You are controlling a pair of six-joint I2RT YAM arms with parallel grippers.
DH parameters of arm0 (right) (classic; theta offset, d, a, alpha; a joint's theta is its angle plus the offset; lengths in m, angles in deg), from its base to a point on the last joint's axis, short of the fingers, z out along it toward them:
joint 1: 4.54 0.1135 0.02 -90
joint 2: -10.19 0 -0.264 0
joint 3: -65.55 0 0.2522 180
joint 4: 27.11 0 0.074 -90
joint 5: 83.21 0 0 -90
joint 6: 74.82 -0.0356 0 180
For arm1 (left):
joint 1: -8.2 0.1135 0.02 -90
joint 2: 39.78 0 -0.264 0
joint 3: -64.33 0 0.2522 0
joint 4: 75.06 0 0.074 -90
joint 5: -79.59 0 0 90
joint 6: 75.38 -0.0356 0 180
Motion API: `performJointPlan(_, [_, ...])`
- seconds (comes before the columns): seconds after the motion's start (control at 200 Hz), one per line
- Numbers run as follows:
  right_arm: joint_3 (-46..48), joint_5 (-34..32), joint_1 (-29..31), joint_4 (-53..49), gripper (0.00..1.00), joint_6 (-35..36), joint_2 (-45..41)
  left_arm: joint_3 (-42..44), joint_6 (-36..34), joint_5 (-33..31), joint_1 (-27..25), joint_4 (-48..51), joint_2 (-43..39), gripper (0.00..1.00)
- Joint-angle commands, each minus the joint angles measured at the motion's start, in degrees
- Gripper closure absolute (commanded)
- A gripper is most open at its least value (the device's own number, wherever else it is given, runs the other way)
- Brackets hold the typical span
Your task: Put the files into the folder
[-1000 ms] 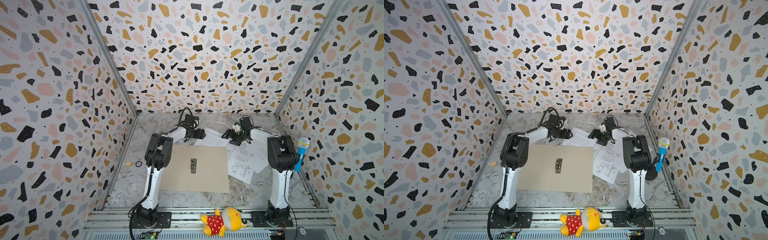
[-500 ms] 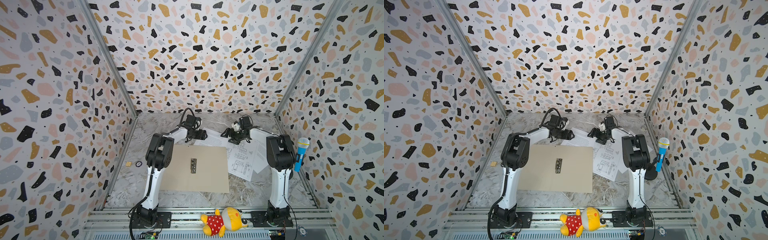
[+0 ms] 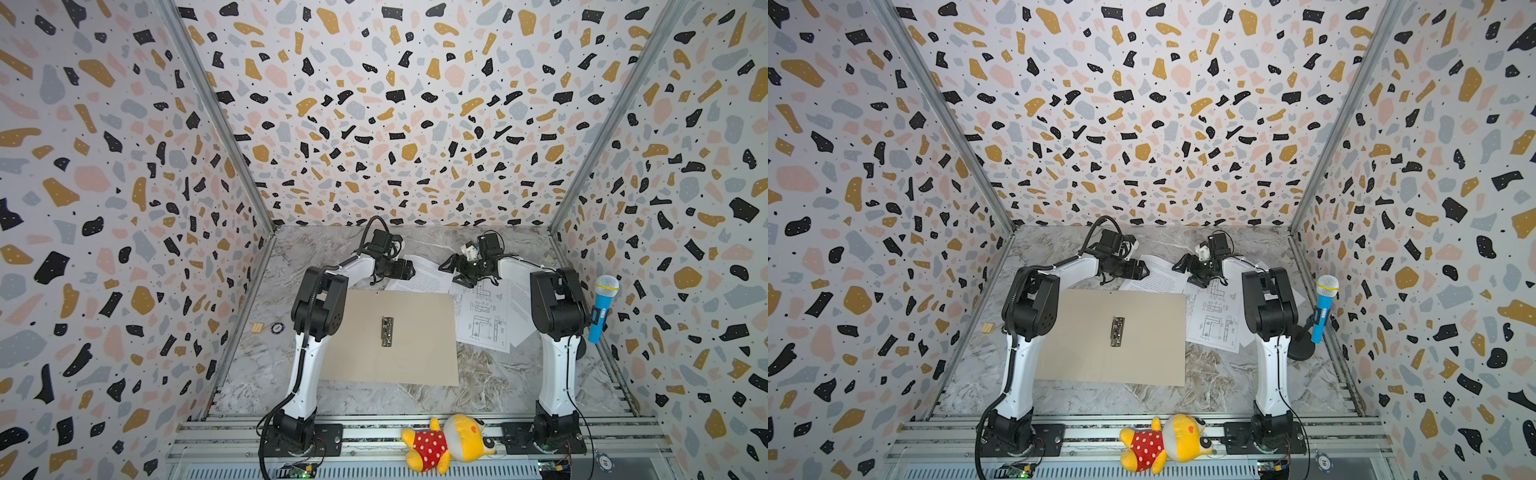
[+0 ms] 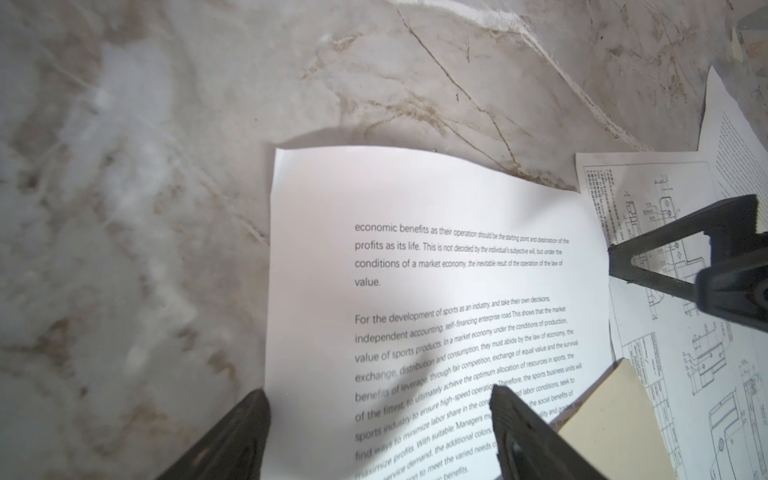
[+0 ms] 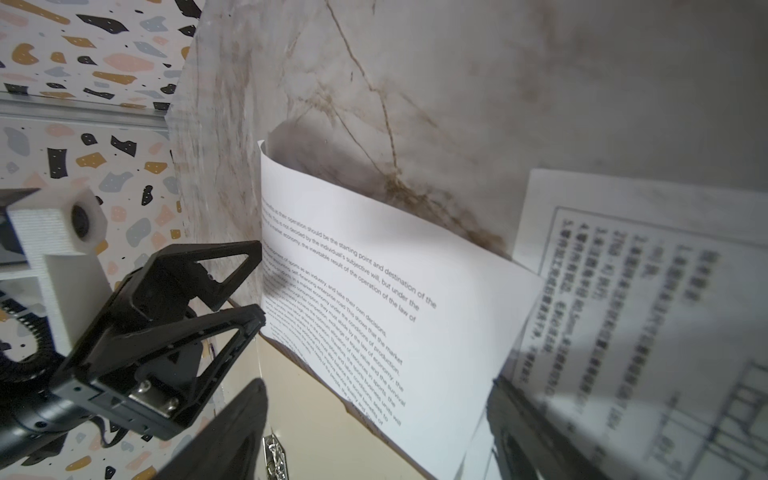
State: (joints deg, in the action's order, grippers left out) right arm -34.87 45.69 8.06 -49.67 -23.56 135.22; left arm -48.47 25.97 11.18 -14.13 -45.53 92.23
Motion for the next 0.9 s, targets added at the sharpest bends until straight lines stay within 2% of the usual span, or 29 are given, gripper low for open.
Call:
performJointPlan(0.0, [-0.57,1.64,0.15,0.67,0.16,-1.81,1.19,1.06,0.90,1.19,-0.51,2.91,2.91,0.15])
performJointPlan(0.596, [2.65,6.63,-0.03,9.28,0.20,-5.79,-0.16,2.29,3.23,3.55,0.67,0.28,2.99,0.15])
performJointPlan(0.696, [2.28,6.62,-0.03,8.82,0.25,-4.50,0.12,2.54,3.82,4.07,0.93,-0.32,2.87,0.16])
performJointPlan(0.896, [1.31,4.93,0.14,5.99,0.44,1.20,0.78,3.30,5.55,5.02,1.63,-2.05,1.95,0.16])
